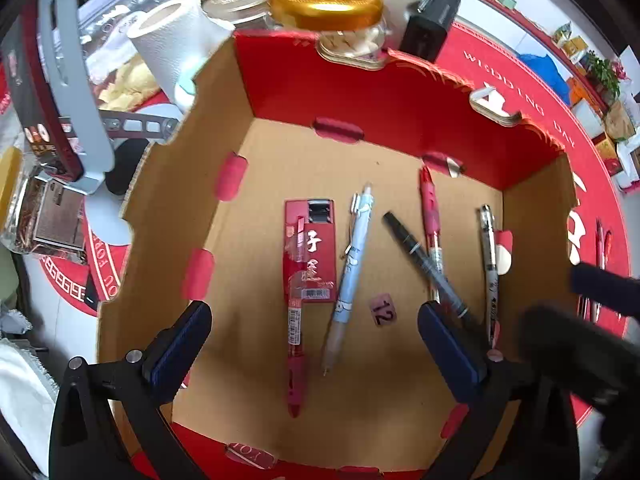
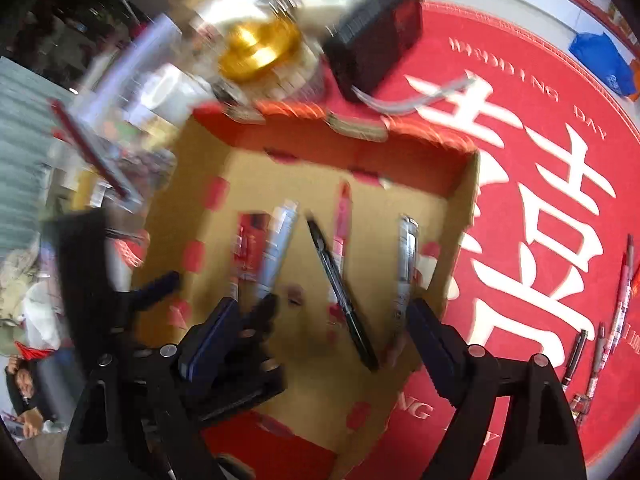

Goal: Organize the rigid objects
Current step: 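Move both grippers back over the mat toward the remaining items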

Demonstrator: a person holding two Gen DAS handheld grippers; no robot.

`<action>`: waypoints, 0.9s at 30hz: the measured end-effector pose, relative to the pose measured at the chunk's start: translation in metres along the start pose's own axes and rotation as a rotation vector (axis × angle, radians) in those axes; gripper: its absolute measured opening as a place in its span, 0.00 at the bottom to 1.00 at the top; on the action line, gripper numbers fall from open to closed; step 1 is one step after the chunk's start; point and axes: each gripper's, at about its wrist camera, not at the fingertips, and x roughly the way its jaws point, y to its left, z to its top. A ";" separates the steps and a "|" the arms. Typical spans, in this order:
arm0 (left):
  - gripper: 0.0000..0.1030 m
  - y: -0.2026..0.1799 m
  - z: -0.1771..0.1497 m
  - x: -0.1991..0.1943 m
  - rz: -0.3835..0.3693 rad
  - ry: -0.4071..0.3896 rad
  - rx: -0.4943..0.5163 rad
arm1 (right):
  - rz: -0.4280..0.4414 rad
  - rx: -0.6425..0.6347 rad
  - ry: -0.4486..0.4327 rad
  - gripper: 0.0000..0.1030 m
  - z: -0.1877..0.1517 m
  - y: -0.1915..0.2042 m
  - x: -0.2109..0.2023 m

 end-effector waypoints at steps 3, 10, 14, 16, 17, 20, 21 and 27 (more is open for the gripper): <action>1.00 -0.002 -0.002 -0.003 0.022 0.014 0.014 | -0.027 0.002 -0.031 0.84 -0.005 -0.004 -0.020; 1.00 -0.065 -0.021 -0.054 -0.092 -0.013 0.120 | -0.209 0.291 -0.095 0.84 -0.061 -0.104 -0.078; 1.00 -0.146 -0.038 -0.080 -0.186 -0.036 0.250 | -0.303 0.525 -0.043 0.84 -0.108 -0.187 -0.093; 1.00 -0.187 -0.050 -0.078 -0.195 -0.033 0.282 | -0.326 0.609 -0.017 0.83 -0.128 -0.216 -0.097; 1.00 -0.207 -0.055 -0.071 -0.201 -0.013 0.303 | -0.335 0.644 -0.003 0.83 -0.138 -0.230 -0.098; 1.00 -0.256 -0.067 -0.040 -0.182 0.041 0.351 | -0.394 0.699 0.045 0.83 -0.161 -0.258 -0.101; 1.00 -0.268 -0.070 -0.031 -0.166 0.050 0.351 | -0.389 0.716 0.052 0.83 -0.169 -0.269 -0.102; 1.00 -0.311 -0.074 0.021 -0.090 0.104 0.334 | -0.317 0.657 0.054 0.83 -0.181 -0.305 -0.100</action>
